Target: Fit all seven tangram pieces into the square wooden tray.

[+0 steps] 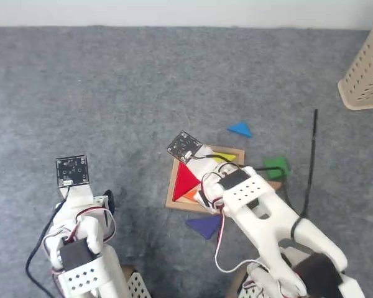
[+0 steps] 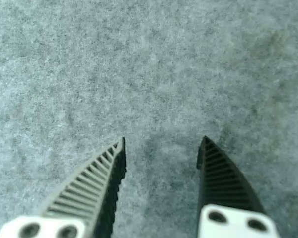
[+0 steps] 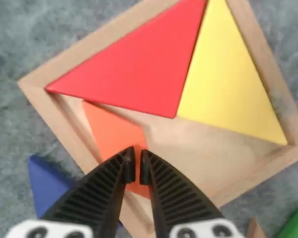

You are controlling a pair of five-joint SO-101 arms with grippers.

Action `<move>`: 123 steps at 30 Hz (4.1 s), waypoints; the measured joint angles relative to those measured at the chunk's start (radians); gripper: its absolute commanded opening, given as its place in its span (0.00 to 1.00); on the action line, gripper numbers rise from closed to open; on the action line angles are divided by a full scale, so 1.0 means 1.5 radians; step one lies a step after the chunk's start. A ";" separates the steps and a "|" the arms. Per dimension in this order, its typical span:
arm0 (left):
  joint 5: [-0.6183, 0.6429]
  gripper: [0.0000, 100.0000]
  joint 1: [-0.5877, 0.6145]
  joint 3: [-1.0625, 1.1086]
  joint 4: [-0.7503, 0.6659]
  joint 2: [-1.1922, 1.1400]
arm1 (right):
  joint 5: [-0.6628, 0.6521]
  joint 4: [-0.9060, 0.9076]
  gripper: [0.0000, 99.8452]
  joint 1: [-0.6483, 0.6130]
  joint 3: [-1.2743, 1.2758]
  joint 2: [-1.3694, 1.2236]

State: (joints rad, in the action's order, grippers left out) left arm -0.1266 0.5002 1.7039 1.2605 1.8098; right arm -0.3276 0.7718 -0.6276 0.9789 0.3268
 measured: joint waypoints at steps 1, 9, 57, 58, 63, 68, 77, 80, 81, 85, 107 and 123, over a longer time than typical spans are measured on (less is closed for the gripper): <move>0.000 0.23 0.000 0.000 0.000 0.000 | 0.000 -0.003 0.01 -0.005 -0.002 -0.004; 0.000 0.23 0.000 0.000 0.000 0.000 | 0.000 -0.011 0.01 -0.048 -0.004 -0.008; 0.000 0.23 0.000 0.000 0.000 0.000 | -0.197 0.300 0.13 0.312 -0.054 0.088; 0.000 0.23 0.000 0.000 0.000 0.000 | -0.214 0.300 0.13 0.312 -0.054 0.077; 0.000 0.23 0.000 0.000 0.000 0.000 | -0.277 0.285 0.13 0.312 -0.054 0.043; 0.000 0.23 0.000 0.000 0.000 0.000 | -0.301 0.228 0.13 0.342 -0.063 0.029; 0.000 0.23 0.000 0.000 0.000 0.000 | -0.288 0.244 0.23 0.390 -0.144 0.029; 0.000 0.23 0.000 0.000 0.000 0.000 | -0.283 0.244 0.23 0.396 -0.144 0.029; 0.000 0.23 0.000 0.000 0.000 0.000 | -0.283 0.244 0.23 0.393 -0.145 0.029; 0.000 0.23 0.000 0.000 0.000 0.000 | -0.240 0.253 0.23 0.401 -0.202 -0.001; 0.000 0.23 0.000 0.000 0.000 0.000 | -0.408 0.303 0.23 0.391 -0.236 -0.212; 0.000 0.23 0.000 0.000 0.000 0.000 | -0.386 0.196 0.14 0.376 -0.159 -0.187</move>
State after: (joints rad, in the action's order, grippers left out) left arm -0.1266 0.5002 1.7039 1.2605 1.8098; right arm -0.9060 1.0664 -0.0629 0.7411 0.0460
